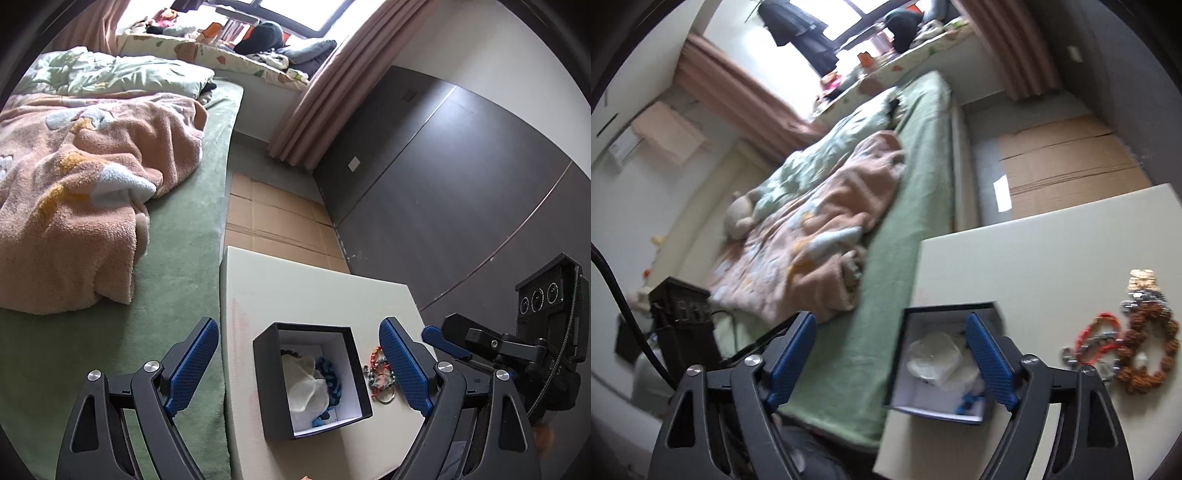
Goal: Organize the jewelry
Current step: 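Grasp the red string bracelet with the left gripper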
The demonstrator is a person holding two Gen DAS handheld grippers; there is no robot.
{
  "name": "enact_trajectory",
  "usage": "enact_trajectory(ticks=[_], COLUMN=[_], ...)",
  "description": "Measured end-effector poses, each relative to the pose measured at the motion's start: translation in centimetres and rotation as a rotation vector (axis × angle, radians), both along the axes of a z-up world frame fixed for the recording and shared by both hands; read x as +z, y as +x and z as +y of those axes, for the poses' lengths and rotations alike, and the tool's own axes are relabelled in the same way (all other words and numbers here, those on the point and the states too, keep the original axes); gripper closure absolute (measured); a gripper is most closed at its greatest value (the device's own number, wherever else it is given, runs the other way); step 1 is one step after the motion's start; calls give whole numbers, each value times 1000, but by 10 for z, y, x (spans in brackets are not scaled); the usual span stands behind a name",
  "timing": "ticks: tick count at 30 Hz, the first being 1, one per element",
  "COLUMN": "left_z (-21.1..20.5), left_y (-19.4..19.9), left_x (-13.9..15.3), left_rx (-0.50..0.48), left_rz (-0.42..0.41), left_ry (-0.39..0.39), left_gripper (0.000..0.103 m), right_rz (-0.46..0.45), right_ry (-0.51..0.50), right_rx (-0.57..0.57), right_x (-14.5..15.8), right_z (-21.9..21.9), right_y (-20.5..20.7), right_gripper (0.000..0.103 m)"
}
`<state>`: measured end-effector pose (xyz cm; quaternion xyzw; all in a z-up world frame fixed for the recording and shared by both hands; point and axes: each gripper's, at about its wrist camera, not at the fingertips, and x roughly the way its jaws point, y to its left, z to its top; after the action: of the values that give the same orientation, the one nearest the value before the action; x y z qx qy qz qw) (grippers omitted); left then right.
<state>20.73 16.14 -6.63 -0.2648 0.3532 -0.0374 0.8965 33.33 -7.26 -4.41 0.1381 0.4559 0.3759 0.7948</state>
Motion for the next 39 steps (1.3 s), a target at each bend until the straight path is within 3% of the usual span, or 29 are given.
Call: enact_trajectory(ticks=[12, 24, 29, 39], left_z=[-40, -109, -148, -199], left_y=[10, 27, 40, 86], left_x=[1, 5, 7, -16], left_rx=[-86, -199, -275, -401], left_rz=[12, 31, 49, 199], left_ry=[65, 151, 228, 338], left_gripper=[14, 14, 30, 51], right_rz=[-10, 83, 126, 167], right_ry=[-108, -122, -87, -50], right_rx=[-118, -272, -321, -360], right_x=[-1, -32, -40, -53], right_z=[-82, -164, -192, -223], right_y=[3, 16, 20, 30], right_gripper=[19, 19, 19, 20])
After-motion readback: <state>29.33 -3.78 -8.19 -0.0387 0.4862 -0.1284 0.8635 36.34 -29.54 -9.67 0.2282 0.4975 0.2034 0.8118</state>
